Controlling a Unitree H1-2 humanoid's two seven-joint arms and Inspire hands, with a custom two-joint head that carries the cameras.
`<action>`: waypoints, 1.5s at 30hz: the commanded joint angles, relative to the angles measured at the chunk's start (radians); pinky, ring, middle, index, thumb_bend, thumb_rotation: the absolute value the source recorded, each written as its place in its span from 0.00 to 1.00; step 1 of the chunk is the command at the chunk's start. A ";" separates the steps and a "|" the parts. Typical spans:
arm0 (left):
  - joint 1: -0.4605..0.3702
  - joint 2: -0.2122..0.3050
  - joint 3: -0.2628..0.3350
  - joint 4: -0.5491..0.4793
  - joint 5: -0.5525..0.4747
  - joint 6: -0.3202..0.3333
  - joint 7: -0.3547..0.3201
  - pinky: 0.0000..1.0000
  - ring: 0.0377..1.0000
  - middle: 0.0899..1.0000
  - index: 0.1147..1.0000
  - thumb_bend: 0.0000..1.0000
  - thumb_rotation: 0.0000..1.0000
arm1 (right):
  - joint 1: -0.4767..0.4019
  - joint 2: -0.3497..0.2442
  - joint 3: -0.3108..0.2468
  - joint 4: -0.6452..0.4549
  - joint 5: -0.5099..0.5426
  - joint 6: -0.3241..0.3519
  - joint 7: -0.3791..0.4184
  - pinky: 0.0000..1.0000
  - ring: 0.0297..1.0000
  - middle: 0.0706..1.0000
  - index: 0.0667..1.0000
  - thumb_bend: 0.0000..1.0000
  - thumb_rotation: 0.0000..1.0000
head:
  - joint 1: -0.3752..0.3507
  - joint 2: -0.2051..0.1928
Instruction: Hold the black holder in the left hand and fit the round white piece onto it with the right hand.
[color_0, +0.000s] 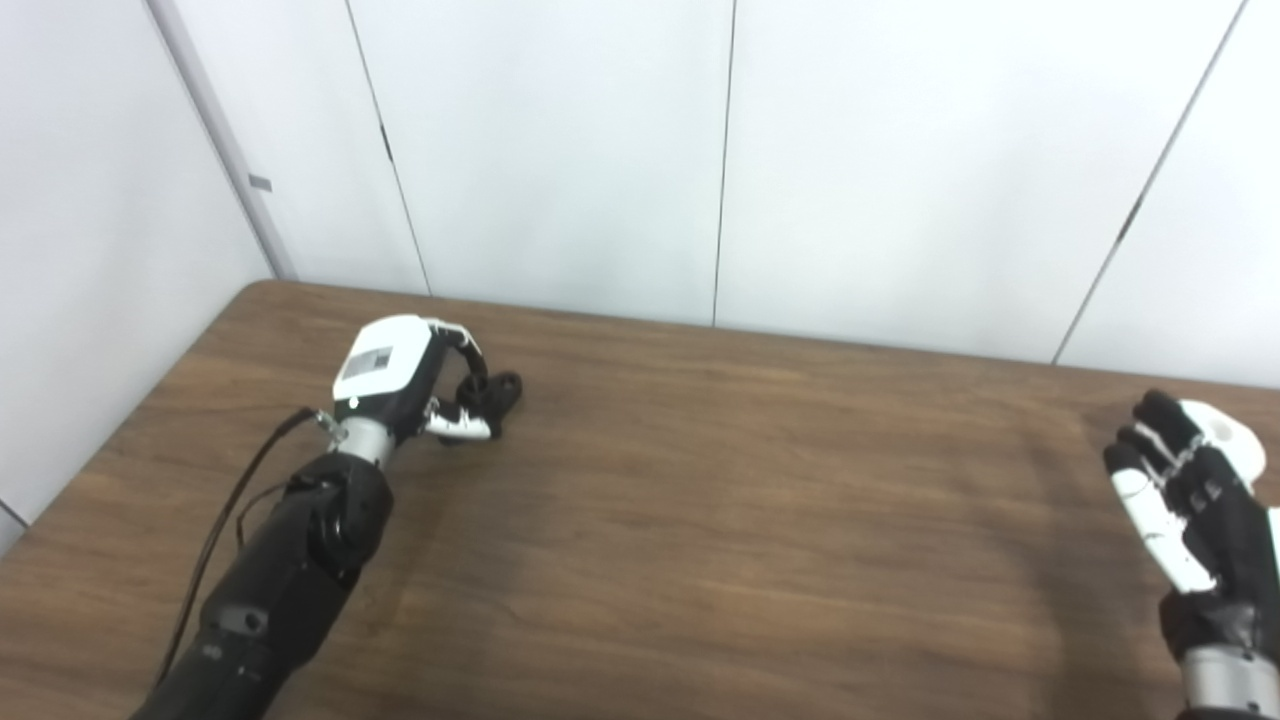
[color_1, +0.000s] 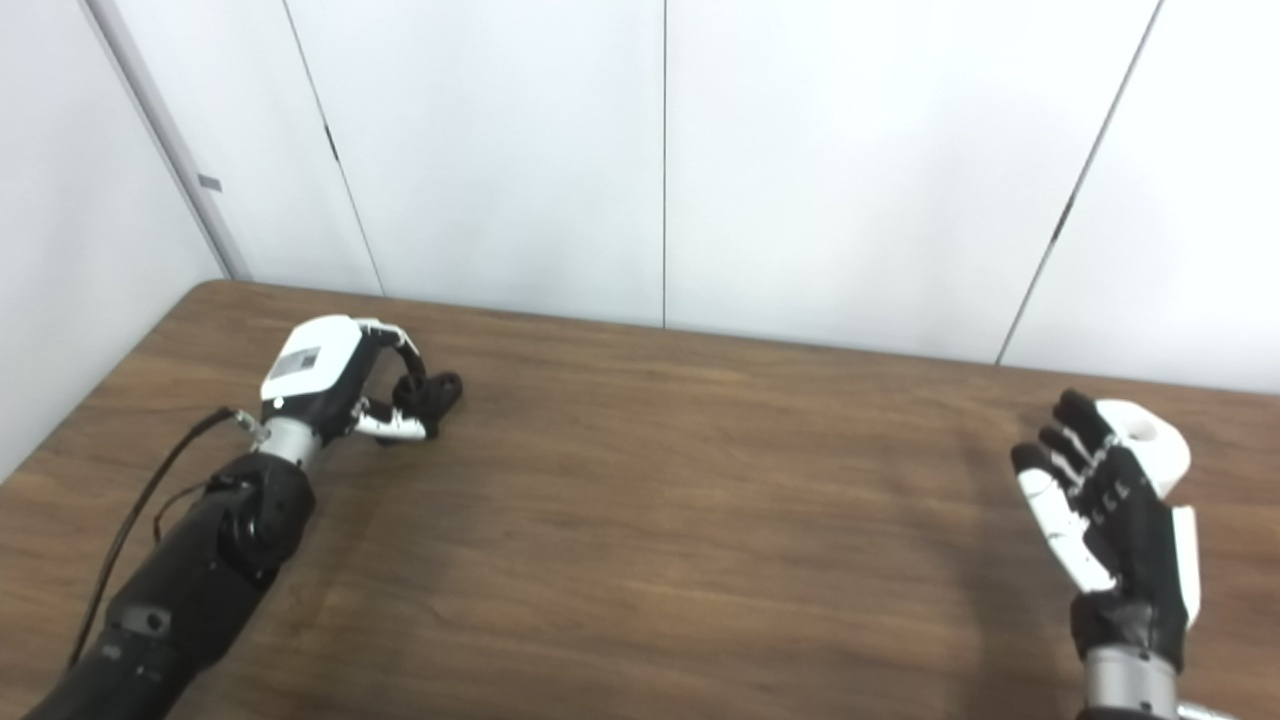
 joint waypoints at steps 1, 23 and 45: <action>-0.032 0.024 0.018 -0.021 0.003 -0.021 0.046 0.88 0.82 0.66 0.42 0.53 0.07 | -0.032 -0.016 -0.006 -0.030 0.000 -0.020 0.000 0.75 0.82 0.84 0.81 0.45 0.48 | 0.003 0.006; -0.025 0.020 0.026 -0.020 -0.011 -0.066 0.050 0.85 0.80 0.66 0.42 0.52 0.07 | -0.049 -0.007 0.007 -0.041 -0.018 -0.013 -0.005 0.74 0.80 0.83 0.79 0.46 0.47 | -0.008 0.007; 0.001 0.036 0.022 -0.042 -0.004 -0.008 0.005 0.86 0.88 0.86 0.76 0.99 0.37 | -0.041 -0.016 -0.003 -0.008 0.001 -0.036 0.010 0.76 0.81 0.84 0.81 0.46 0.45 | 0.055 -0.032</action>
